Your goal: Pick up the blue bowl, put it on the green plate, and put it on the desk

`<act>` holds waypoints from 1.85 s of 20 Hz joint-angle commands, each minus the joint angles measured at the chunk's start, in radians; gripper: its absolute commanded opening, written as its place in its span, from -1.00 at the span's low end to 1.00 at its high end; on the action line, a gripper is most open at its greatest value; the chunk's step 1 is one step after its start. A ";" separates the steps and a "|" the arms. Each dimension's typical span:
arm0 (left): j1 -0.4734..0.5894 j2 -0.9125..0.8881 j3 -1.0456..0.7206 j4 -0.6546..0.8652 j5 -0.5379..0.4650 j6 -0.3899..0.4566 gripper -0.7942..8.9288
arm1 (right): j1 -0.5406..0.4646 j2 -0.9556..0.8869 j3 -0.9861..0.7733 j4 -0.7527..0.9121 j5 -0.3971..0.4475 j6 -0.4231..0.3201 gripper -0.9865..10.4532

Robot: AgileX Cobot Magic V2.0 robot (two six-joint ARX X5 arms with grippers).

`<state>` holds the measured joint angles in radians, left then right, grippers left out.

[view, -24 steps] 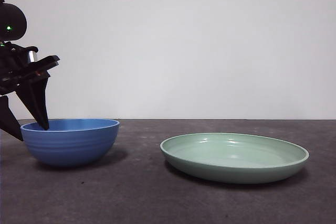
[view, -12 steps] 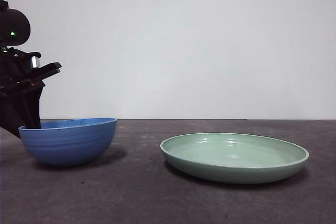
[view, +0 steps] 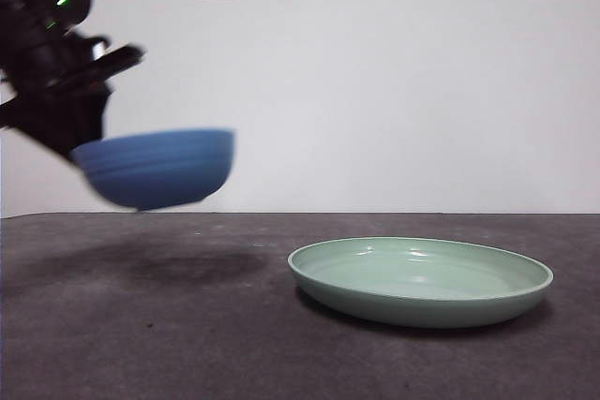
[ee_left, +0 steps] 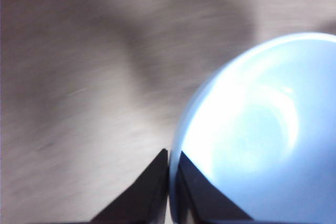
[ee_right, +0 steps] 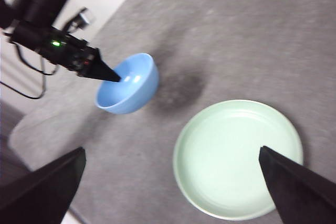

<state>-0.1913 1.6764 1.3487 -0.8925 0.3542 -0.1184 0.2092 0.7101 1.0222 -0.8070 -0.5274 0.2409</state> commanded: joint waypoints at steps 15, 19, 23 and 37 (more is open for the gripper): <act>-0.459 0.356 0.499 -0.147 -0.128 -0.069 -0.81 | 0.003 -0.224 0.018 -0.303 0.124 0.006 0.24; -0.502 0.489 0.647 -0.216 -0.137 -0.056 -0.81 | 0.003 -0.230 0.018 -0.332 0.143 -0.007 0.24; -0.528 0.560 0.706 -0.214 -0.156 -0.050 -0.81 | 0.003 -0.230 0.018 -0.332 0.143 -0.020 0.24; -0.543 0.580 0.706 -0.176 -0.160 -0.028 -0.78 | 0.003 -0.230 0.018 -0.332 0.143 -0.066 0.24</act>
<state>-0.7250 2.2299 2.0220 -1.0702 0.1944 -0.1619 0.2092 0.4793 1.0222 -1.1446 -0.3878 0.1867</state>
